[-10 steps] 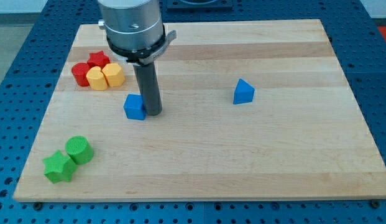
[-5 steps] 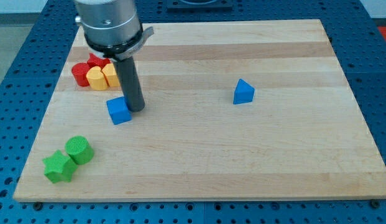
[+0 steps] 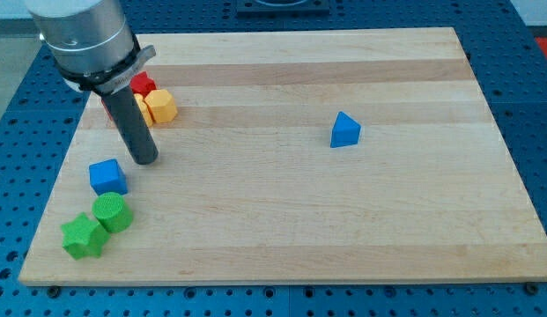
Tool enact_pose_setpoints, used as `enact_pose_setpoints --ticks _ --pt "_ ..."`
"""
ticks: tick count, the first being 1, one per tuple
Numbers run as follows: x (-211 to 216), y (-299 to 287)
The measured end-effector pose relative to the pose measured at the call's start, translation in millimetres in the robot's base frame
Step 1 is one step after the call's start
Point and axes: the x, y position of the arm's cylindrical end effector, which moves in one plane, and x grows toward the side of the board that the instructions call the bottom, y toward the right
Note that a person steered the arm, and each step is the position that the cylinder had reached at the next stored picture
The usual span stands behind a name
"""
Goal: Push the blue cube into the green circle
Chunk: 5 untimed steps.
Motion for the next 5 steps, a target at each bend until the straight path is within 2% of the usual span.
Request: enact_pose_setpoints --ticks 3,5 --pt "5 -44" --pt "36 -44"
